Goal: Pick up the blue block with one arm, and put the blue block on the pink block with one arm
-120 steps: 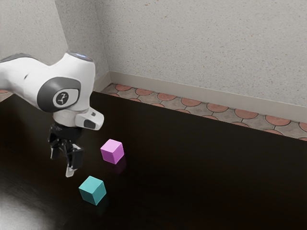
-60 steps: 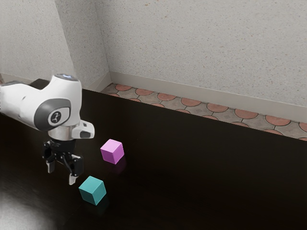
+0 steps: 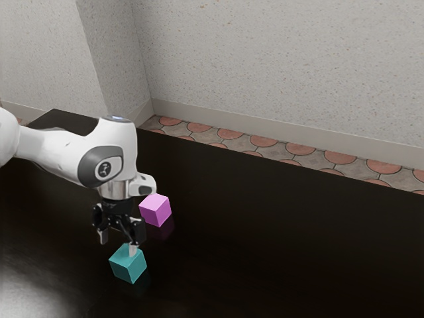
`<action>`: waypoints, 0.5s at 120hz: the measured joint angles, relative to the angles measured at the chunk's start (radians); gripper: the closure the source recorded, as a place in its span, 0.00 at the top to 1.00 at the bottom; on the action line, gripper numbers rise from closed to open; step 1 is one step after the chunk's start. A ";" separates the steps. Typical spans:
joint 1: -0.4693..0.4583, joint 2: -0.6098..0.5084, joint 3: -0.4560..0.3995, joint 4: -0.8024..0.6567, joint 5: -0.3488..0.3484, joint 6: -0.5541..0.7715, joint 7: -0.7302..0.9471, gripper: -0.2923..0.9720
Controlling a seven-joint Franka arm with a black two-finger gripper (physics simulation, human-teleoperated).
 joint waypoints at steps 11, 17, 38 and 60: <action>0.004 0.046 -0.002 0.023 0.003 0.016 -0.011 0.77; 0.005 0.057 -0.013 0.026 0.004 0.025 -0.018 0.77; -0.015 0.087 -0.018 0.018 0.004 0.046 -0.039 0.77; -0.009 0.128 -0.018 0.017 0.005 0.069 -0.057 0.77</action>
